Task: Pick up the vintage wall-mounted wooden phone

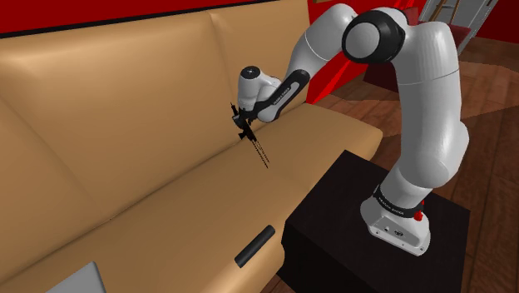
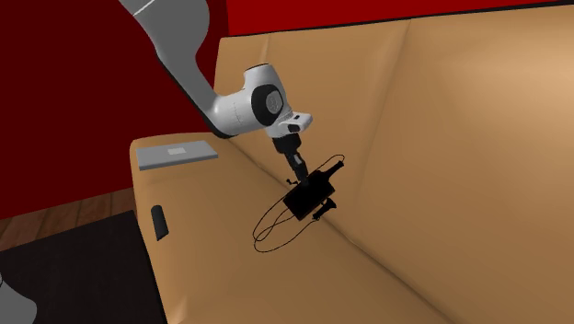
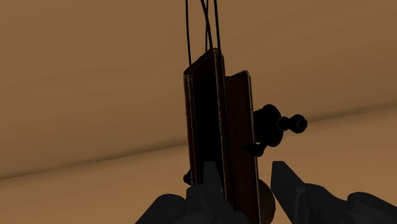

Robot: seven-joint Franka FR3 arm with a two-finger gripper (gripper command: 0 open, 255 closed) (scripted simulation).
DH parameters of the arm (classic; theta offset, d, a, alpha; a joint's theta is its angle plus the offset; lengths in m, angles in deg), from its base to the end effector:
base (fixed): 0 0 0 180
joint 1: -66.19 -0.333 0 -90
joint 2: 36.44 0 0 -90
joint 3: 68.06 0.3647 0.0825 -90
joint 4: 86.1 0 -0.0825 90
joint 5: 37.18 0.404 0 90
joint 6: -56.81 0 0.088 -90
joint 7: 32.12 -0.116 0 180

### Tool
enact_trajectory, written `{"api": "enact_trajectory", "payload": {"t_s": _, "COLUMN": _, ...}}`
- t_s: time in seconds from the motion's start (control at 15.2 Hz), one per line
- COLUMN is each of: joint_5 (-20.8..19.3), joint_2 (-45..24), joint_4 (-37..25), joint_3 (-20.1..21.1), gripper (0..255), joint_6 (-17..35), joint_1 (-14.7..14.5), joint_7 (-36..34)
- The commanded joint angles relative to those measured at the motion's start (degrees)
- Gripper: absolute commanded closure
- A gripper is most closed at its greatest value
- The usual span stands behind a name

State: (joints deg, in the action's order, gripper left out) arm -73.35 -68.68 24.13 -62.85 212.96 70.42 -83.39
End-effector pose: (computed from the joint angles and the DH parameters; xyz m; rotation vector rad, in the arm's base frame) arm 0.6838 0.0268 0.2338 2.9141 -0.5125 0.5040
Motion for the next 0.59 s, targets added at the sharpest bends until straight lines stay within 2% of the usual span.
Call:
{"api": "enact_trajectory", "payload": {"t_s": 0.0, "joint_5": 0.55, "joint_2": 0.97, "joint_4": 0.20, "joint_3": 0.46, "gripper": 255, "joint_6": -0.69, "joint_1": 0.32, "joint_7": 0.56}}
{"api": "enact_trajectory", "payload": {"t_s": 0.53, "joint_5": 3.63, "joint_2": 5.54, "joint_4": 0.75, "joint_3": 2.84, "gripper": 255, "joint_6": -4.61, "joint_1": 1.96, "joint_7": 3.89}}
